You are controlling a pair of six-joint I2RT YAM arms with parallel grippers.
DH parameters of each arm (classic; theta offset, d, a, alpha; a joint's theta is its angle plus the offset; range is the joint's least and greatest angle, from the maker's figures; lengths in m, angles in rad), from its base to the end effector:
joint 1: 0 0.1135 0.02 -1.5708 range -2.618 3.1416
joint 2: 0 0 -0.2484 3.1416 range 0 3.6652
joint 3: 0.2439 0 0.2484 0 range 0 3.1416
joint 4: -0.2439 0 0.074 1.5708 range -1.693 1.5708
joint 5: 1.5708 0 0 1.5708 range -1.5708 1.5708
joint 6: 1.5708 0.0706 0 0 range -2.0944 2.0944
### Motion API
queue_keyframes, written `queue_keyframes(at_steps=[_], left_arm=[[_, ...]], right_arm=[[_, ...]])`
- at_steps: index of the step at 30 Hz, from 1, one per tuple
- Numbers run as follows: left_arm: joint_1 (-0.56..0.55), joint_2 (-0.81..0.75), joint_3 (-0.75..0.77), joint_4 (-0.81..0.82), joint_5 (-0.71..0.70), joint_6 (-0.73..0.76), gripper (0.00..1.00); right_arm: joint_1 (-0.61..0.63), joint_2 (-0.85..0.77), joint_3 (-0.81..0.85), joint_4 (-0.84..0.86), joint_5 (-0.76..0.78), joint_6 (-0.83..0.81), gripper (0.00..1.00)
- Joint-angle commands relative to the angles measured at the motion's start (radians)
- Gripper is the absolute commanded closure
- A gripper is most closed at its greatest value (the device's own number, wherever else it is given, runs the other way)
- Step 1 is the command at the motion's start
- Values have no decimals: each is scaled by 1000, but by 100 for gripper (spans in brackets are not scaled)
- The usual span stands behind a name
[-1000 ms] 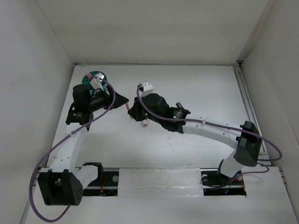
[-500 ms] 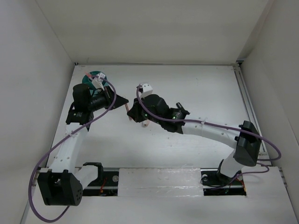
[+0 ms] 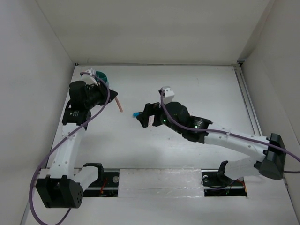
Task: Sort the stationery into containers
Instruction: Place the pen in the storage box.
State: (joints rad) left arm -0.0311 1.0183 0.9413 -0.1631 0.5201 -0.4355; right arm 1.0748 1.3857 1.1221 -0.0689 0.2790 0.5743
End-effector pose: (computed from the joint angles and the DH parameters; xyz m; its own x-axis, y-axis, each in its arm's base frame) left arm 0.2647 -0.0433 0.3340 -0.4304 -0.3529 -0.8308 0.3616 0.7759 -0.5169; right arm 0.1869 0.3045 0.3065 -0.5224 0.1319 -0.8424 -0.5214 0.7323 0.4380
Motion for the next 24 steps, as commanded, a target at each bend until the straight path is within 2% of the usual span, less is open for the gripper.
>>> queue_keyframes(at_steps=[1, 3, 6, 10, 14, 19, 24], left_arm=[[5, 20, 112, -47, -176, 26, 100], [5, 32, 167, -59, -276, 26, 100], [5, 65, 232, -59, -324, 17, 100], [5, 196, 460, -125, -448, 55, 100], [5, 300, 604, -118, -509, 64, 100], [25, 410, 682, -1, -558, 127, 100], [34, 469, 692, 60, -549, 167, 100]], right_arm=[[4, -123, -60, -2, 83, 19, 0], [4, -194, -93, -32, 100, 29, 0], [4, -273, -134, -67, 126, 29, 0], [4, -342, -159, -133, 147, 29, 0], [4, -413, -180, -177, 175, 38, 0], [4, -516, -240, -226, 193, 38, 0], [4, -547, -261, -276, 212, 38, 0]])
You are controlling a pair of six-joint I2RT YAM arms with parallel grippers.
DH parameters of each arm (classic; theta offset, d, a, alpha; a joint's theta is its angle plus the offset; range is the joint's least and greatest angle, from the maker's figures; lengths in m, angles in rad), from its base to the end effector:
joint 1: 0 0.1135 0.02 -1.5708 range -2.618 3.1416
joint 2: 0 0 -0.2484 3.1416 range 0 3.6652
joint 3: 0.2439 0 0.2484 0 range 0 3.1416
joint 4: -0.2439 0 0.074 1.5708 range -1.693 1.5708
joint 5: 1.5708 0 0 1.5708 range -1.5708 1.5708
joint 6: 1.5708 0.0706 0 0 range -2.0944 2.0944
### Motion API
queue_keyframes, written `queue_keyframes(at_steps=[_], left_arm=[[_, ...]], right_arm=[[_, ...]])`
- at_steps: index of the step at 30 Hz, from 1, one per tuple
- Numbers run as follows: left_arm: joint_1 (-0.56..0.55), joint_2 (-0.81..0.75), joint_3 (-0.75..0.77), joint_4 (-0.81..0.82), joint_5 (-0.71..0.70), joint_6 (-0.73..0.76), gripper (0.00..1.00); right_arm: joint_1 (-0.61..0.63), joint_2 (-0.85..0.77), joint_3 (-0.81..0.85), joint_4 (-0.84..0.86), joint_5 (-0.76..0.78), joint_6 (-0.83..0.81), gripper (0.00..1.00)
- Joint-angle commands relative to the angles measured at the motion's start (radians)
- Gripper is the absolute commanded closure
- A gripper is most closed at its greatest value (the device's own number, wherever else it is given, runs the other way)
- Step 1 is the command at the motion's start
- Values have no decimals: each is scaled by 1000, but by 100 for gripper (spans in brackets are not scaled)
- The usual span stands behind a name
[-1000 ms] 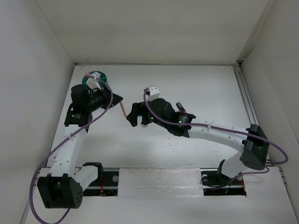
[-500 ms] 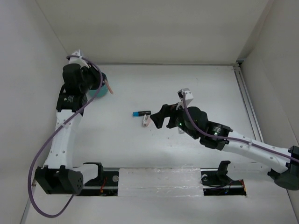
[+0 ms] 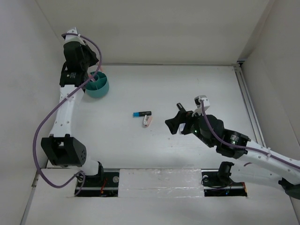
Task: Sort the stationery into containers
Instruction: Place the pen in the storage box.
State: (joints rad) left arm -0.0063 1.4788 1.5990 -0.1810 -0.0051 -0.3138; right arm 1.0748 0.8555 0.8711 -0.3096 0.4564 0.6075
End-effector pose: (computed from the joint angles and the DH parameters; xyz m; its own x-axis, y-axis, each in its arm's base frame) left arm 0.3736 -0.0020 0.4405 -0.0582 -0.3083 -0.9495 -0.0176 0.9513 -0.3078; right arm 0.1362 0.1863 0.3249 -0.4493 0.2464 -0.8587 -0.4047 0.8008 0.4415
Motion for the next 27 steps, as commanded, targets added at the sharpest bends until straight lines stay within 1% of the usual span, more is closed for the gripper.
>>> queue_keyframes(at_steps=[1, 5, 9, 13, 15, 18, 20, 23, 27], left_arm=[[9, 9, 35, 101, -36, 59, 100], [19, 47, 21, 172, -71, 108, 100], [28, 103, 21, 215, -142, 117, 100], [28, 149, -19, 314, -186, 159, 100], [28, 185, -28, 348, -213, 168, 100], [51, 237, -28, 386, -204, 168, 100], [51, 259, -51, 422, -217, 177, 100], [51, 281, -115, 506, -239, 191, 100], [51, 342, -116, 515, -291, 191, 100]], right_arm=[[4, -27, -11, -36, 34, 5, 0], [4, -27, -32, -36, 34, 5, 0], [4, 17, -52, 26, -2, 5, 0], [4, 94, -61, 72, -27, 5, 0], [4, 112, -61, 81, -64, 14, 0], [4, 123, -70, 101, -90, 24, 0], [4, 123, -86, 130, -90, 25, 0], [4, 114, -96, 130, -99, 25, 0], [4, 114, -106, 112, -90, 35, 0]])
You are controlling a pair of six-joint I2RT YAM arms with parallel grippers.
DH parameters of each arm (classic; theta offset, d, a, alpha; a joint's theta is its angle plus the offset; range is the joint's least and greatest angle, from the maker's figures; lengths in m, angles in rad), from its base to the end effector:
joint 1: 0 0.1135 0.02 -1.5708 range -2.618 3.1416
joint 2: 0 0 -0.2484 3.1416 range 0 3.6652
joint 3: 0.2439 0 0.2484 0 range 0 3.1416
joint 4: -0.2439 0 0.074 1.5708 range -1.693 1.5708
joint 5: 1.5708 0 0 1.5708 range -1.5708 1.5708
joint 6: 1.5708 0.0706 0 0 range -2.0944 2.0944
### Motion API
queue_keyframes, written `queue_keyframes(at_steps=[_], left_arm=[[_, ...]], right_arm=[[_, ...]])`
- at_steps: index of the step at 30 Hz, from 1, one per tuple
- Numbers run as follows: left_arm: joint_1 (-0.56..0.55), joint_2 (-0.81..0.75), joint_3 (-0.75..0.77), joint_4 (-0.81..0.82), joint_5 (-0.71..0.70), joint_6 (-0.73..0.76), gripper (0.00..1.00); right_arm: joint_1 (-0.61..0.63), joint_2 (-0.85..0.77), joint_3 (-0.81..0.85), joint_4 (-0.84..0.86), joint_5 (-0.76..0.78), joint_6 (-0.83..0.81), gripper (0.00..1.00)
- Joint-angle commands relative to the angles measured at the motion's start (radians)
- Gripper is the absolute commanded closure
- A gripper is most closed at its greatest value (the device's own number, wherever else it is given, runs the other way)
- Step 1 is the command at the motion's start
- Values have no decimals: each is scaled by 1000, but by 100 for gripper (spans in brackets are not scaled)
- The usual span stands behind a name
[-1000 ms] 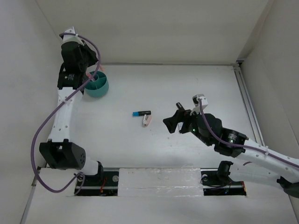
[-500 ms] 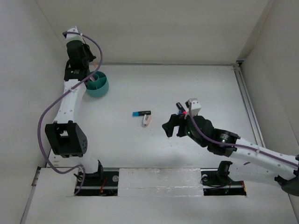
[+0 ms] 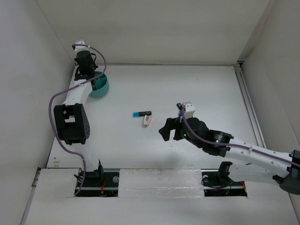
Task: Sort the stationery into containers
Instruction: Place the pen in the storage box.
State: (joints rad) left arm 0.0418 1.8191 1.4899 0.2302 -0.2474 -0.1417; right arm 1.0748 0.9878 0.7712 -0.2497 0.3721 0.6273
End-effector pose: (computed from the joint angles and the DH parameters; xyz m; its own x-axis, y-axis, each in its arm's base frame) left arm 0.4692 0.0369 0.3190 -0.0577 -0.1395 -0.9885 -0.2951 0.9483 -0.1166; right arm 0.1446 0.2133 0.2648 -0.5634 0.1078 -0.8191 -0.4126 0.8223 0.3920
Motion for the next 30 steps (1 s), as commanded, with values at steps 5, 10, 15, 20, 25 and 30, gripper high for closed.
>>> queue_keyframes(at_steps=[5, 10, 15, 20, 25, 30], left_arm=[[3, 46, 32, 95, -67, 19, 100], [3, 65, 32, 123, -98, 8, 100], [3, 74, -16, 132, -125, -10, 100], [3, 65, -55, 152, -125, -22, 100], [3, 45, -56, 152, -90, -22, 82], [-6, 0, -65, 152, -55, -32, 66]], right_arm=[[4, -18, -18, 61, -6, 25, 0], [4, 3, -18, 70, -6, 25, 0], [4, 12, -18, 70, -6, 25, 0], [4, 3, -18, 70, -6, 25, 0], [4, 3, -27, 70, -6, 25, 0], [4, -15, -27, 70, -6, 25, 0]])
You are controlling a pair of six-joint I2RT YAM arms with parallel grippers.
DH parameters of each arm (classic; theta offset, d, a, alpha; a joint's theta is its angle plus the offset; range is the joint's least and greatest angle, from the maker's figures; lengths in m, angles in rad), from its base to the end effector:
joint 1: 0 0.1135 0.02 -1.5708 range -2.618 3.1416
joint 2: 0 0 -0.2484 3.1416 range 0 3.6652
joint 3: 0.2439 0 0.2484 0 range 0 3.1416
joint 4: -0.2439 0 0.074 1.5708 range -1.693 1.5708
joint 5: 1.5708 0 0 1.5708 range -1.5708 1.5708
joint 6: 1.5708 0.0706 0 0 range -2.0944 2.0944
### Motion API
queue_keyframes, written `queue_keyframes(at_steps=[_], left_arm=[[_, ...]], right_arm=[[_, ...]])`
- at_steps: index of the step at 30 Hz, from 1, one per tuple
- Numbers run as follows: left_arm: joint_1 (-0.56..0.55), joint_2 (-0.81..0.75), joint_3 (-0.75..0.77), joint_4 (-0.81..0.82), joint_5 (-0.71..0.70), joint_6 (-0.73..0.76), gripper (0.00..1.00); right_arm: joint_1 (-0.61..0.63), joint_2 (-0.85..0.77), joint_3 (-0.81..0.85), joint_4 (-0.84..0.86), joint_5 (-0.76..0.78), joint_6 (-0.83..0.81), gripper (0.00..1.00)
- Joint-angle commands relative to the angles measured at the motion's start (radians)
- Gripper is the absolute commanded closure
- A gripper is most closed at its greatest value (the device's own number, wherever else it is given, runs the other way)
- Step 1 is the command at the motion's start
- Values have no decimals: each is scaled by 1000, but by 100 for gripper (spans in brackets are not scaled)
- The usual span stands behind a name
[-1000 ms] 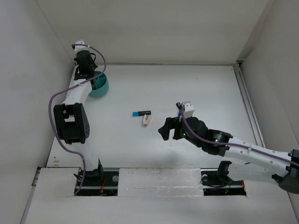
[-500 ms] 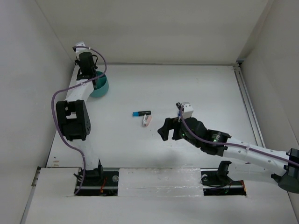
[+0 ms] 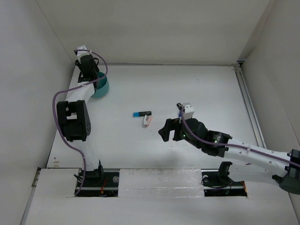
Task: Sort the stationery into containers
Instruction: Place the pen in the storage box, then pick up the stationery from the center of the board.
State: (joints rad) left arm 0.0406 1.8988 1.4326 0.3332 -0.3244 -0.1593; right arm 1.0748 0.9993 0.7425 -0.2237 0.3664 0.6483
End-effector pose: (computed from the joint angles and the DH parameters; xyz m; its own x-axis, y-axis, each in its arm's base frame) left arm 0.4807 0.0420 0.2752 -0.0746 -0.1535 -0.9853 -0.3707 0.9216 -0.1155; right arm 0.1451 0.2150 0.2546 -0.5799 0.1130 -0.8068 -0.4012 0.8224 0.4035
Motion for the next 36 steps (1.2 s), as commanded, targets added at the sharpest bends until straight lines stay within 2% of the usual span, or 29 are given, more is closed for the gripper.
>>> queue_keyframes(at_steps=[1, 3, 5, 7, 8, 10, 12, 13, 14, 15, 16, 19, 21, 23, 24, 28, 30, 33, 36], left_arm=[[-5, -90, -8, 49, 22, -3, 63], [-27, -121, -8, 49, 22, 10, 57], [-38, -139, 2, 49, 12, 10, 34], [-38, -168, 26, -3, 22, -40, 3], [-38, -181, 35, -16, 44, -55, 0], [-38, -214, 86, -52, 106, -94, 0], [-38, -224, 147, -166, 146, -134, 0], [-38, -204, 248, -231, 168, -194, 0], [-38, -184, 309, -312, 189, -219, 0], [-38, -163, 372, -474, 209, -241, 0], [-27, -146, 469, -546, 220, -261, 0], [-27, -179, 491, -689, 235, -315, 0], [-27, -280, 405, -741, 191, -356, 0], [-27, -358, 329, -775, 128, -513, 0], [-27, -444, 243, -775, 136, -543, 0], [-27, -650, 17, -602, 327, -485, 0], [-27, -723, -96, -556, 413, -461, 0], [-27, -845, -194, -545, 444, -419, 0], [-27, -918, -302, -617, 415, -375, 0]], right_arm=[[4, -27, 1, 44, 0, 4, 0], [4, -27, 1, 44, 0, 4, 0], [4, -18, 1, 44, 0, 4, 0], [4, -8, 1, 44, 25, 4, 0], [-9, 8, 1, 44, 34, 4, 0], [-36, 41, 27, 23, 20, 4, 0], [-128, 119, 78, -41, -9, 4, 0], [-171, 148, 101, -67, -52, 4, 0], [-241, 174, 118, -86, -75, -10, 0], [-268, 194, 147, -100, -92, -21, 0], [-286, 221, 159, -123, -92, -32, 0], [-346, 254, 204, -181, -72, -32, 0], [-393, 268, 227, -232, -46, -12, 0], [-412, 257, 227, -270, -17, 17, 0], [-427, 248, 227, -270, -6, 39, 0], [-466, 168, 108, -209, -63, 79, 0], [-466, 145, 93, -206, -40, 88, 0], [-457, 145, 93, -262, 31, 87, 0], [-457, 168, 103, -272, 40, 67, 2]])
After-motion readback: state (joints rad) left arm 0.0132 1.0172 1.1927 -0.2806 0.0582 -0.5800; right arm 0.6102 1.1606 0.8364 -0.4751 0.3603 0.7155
